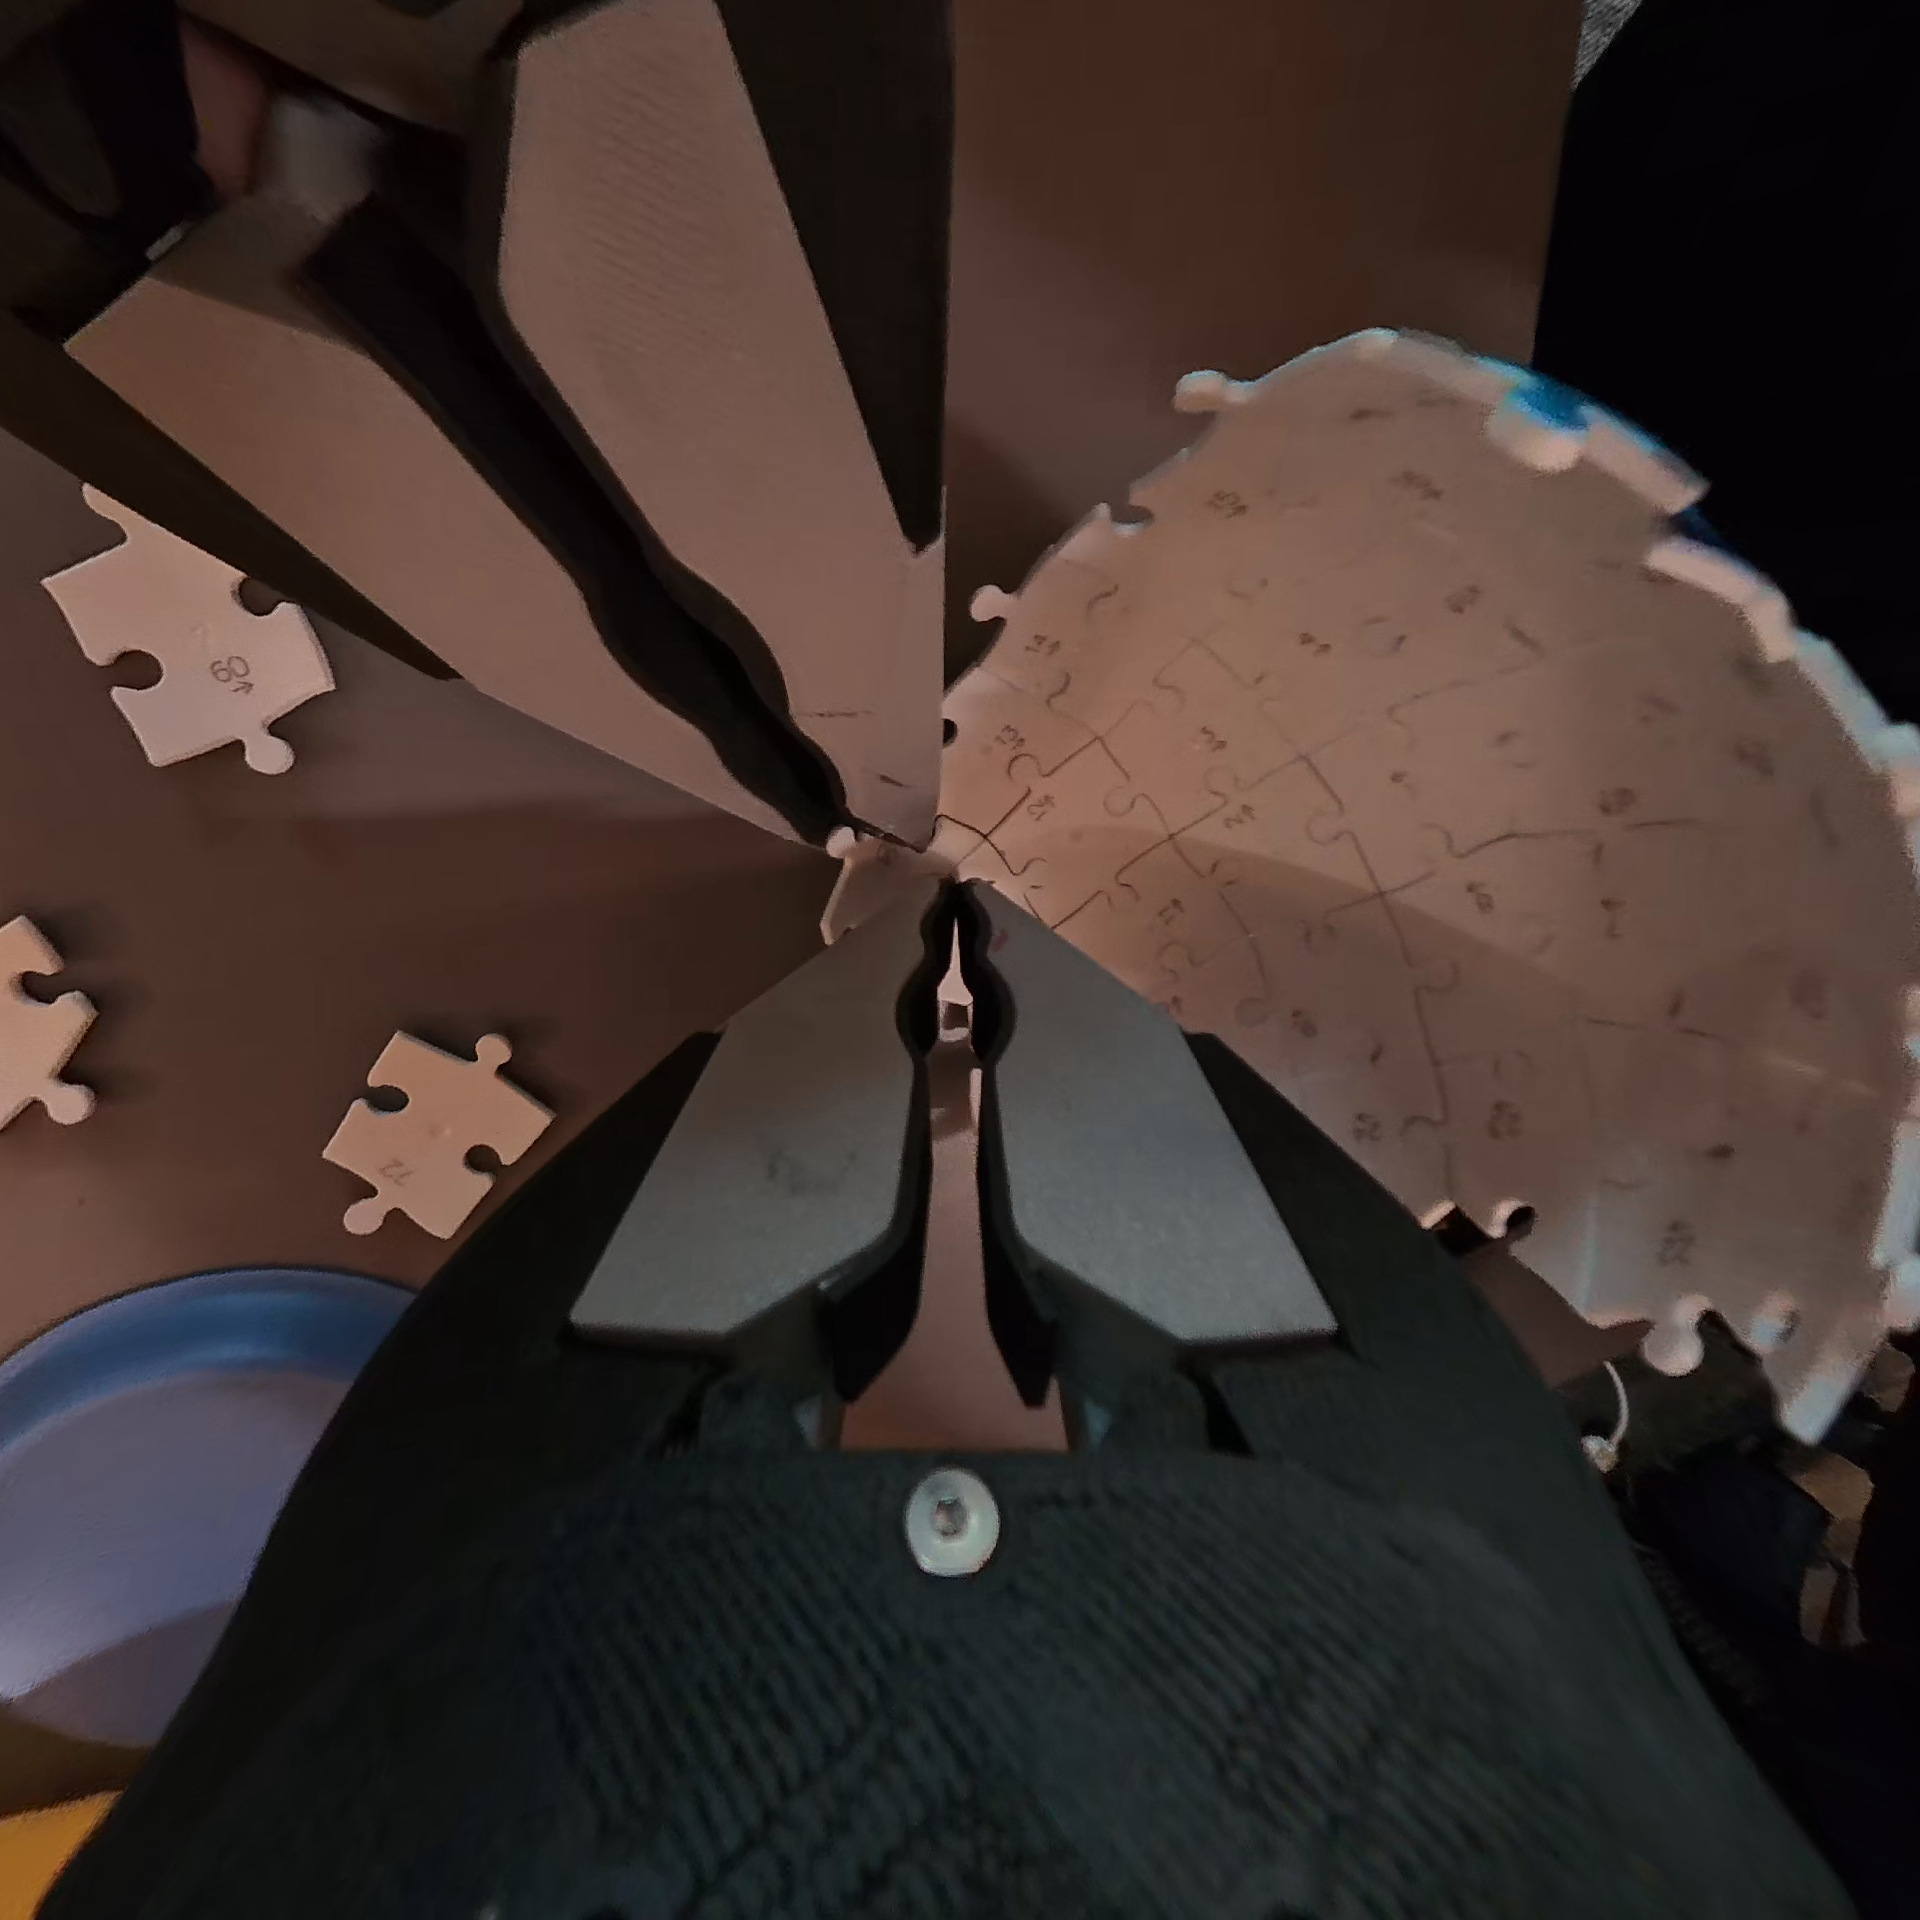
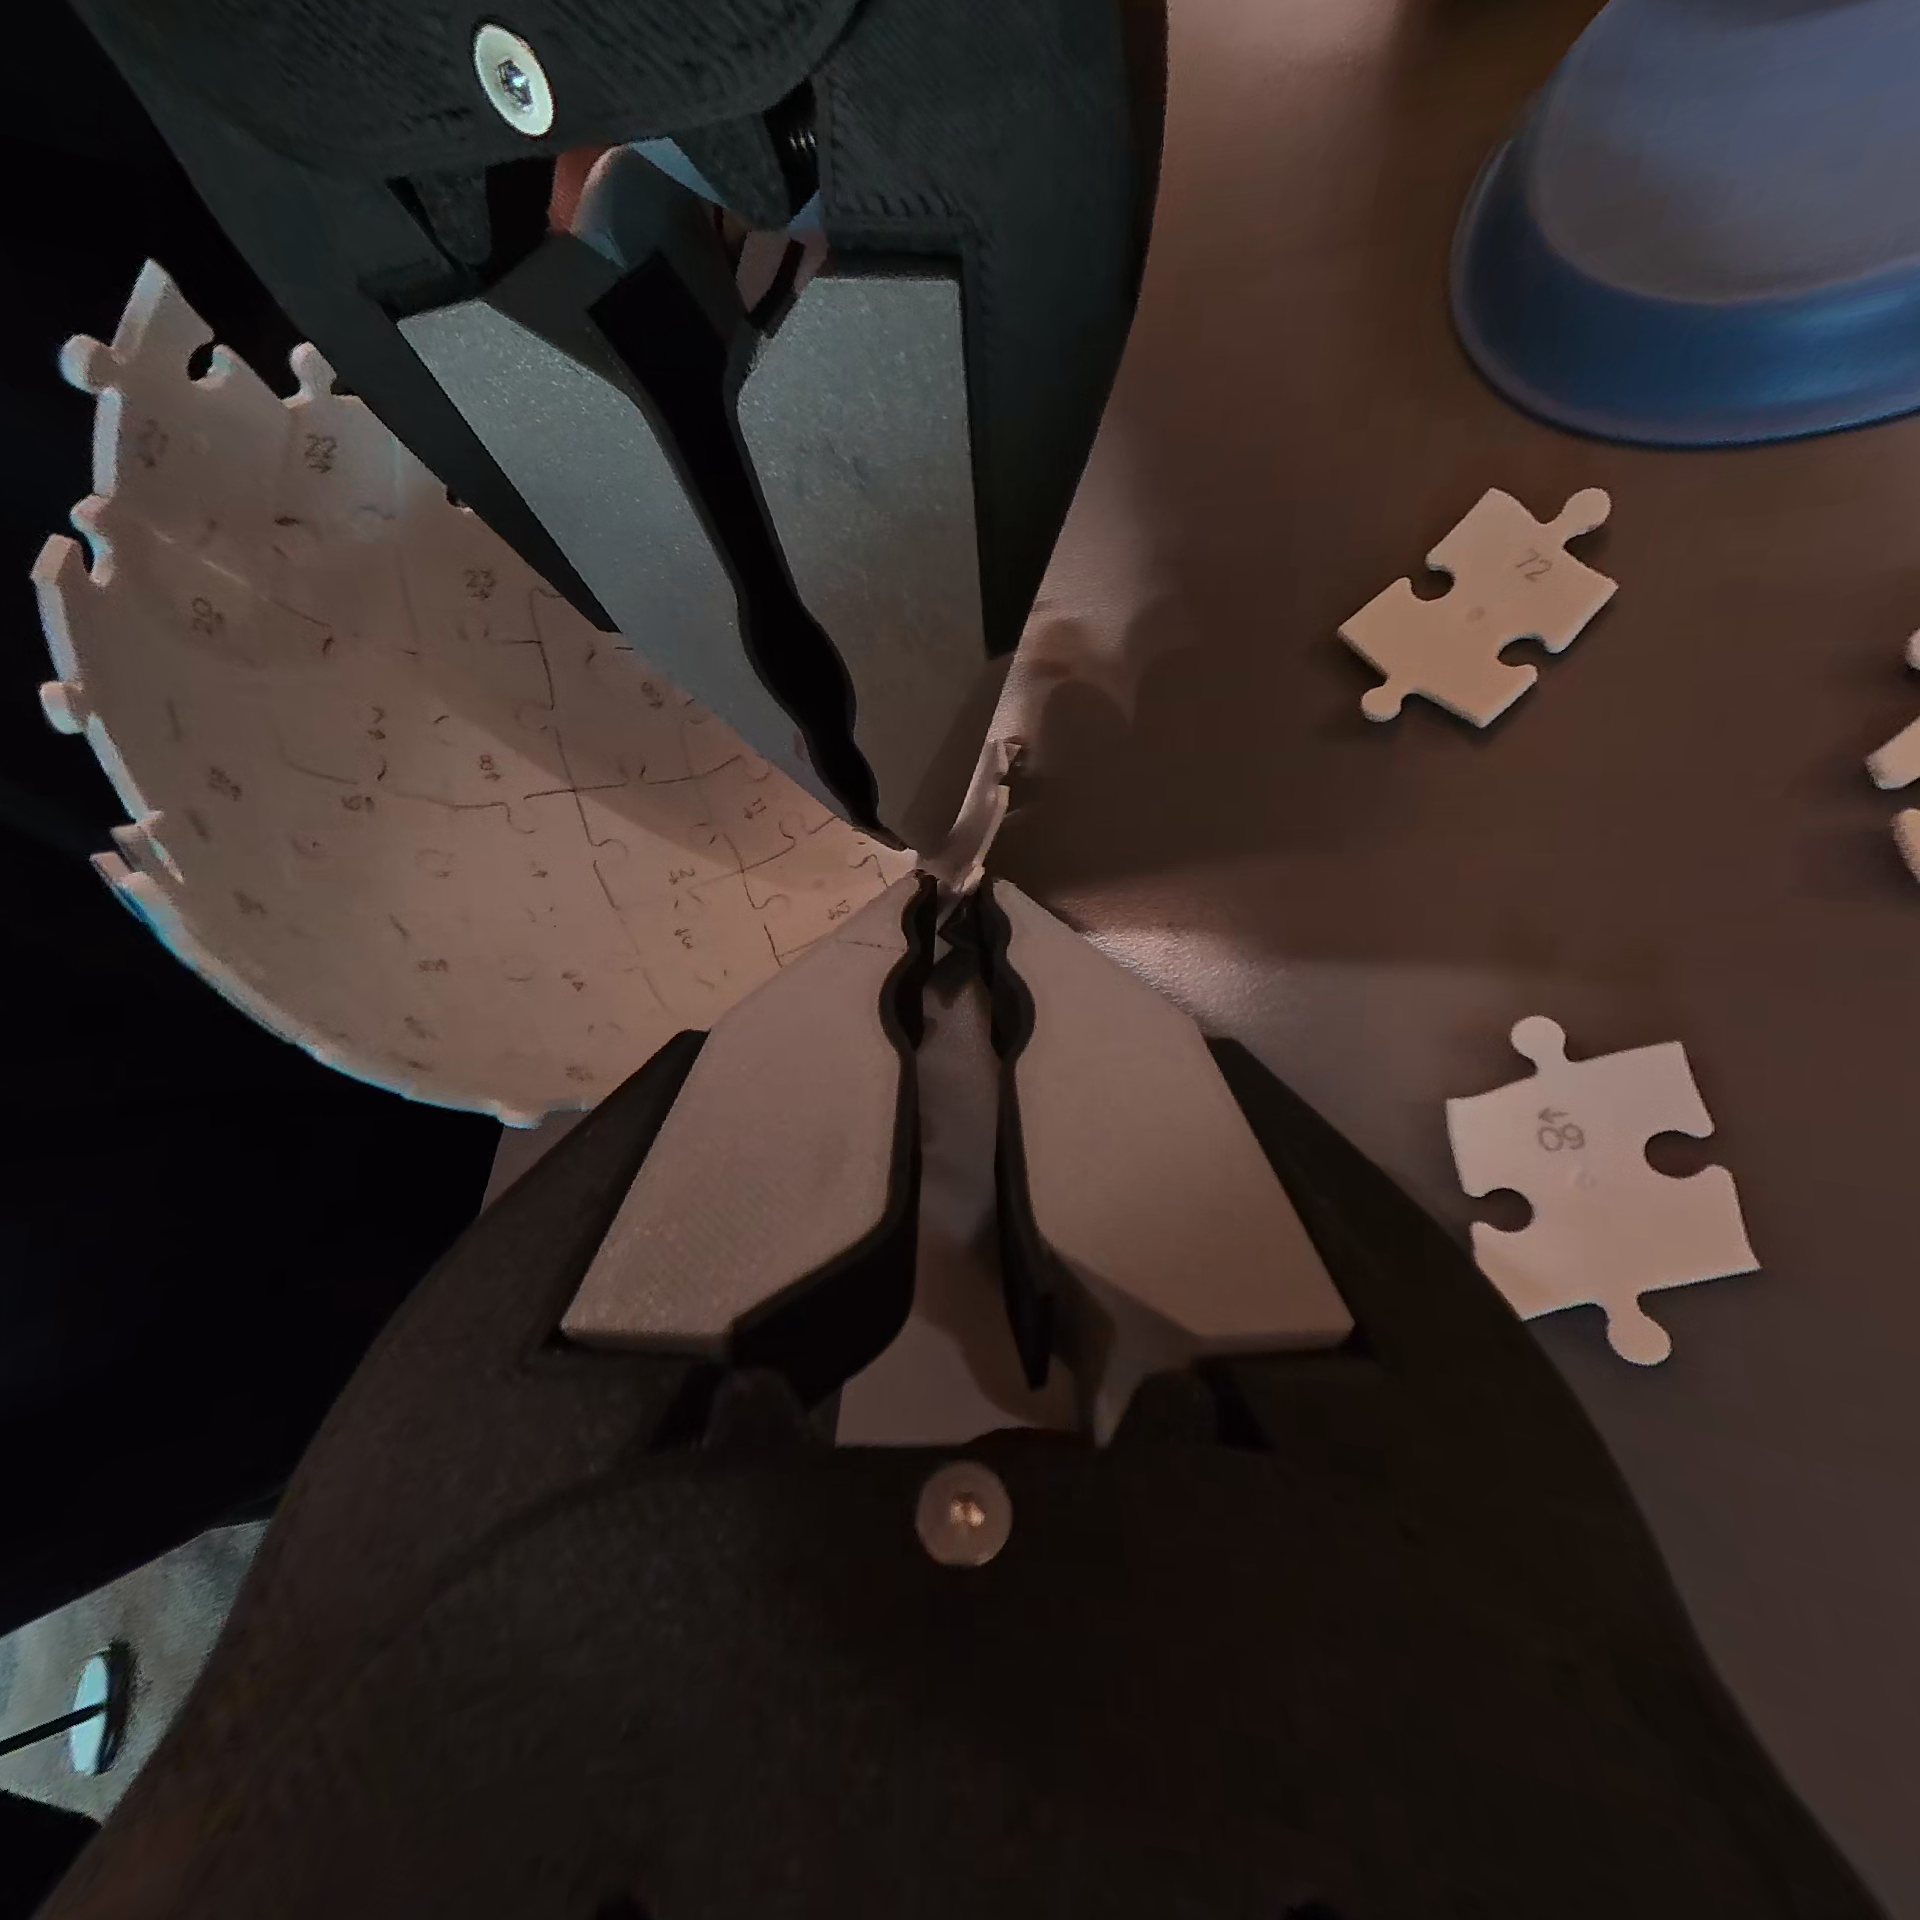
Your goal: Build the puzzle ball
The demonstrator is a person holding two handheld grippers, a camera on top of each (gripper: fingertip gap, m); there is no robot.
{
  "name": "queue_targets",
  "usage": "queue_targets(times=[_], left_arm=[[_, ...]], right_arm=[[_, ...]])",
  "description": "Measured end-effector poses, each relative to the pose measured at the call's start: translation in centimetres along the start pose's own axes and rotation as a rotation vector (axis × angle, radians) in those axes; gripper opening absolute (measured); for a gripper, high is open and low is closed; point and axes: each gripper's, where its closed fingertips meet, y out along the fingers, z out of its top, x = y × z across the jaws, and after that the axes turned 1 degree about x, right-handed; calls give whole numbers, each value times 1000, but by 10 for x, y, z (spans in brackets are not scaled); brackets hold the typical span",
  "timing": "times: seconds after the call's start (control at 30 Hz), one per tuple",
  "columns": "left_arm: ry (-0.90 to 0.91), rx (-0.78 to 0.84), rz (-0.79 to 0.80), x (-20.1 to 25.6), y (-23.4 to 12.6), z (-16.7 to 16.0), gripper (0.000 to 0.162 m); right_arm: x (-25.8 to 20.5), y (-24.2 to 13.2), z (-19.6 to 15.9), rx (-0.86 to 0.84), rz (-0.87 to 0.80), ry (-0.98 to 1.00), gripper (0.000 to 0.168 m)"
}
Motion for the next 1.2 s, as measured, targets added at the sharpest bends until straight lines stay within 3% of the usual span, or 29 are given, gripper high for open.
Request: queue_targets(times=[0.4,0.73,1.2], left_arm=[[-11,-11,-58,0,0,1,0],[-26,6,9,-2,-4,6,0],[-51,2,-18,-1,0,4,0]], right_arm=[[-1,-1,0,-15,55,21,3],[0,-1,0,-12,53,17,2],[1,0,-1,-40,42,33,3]])
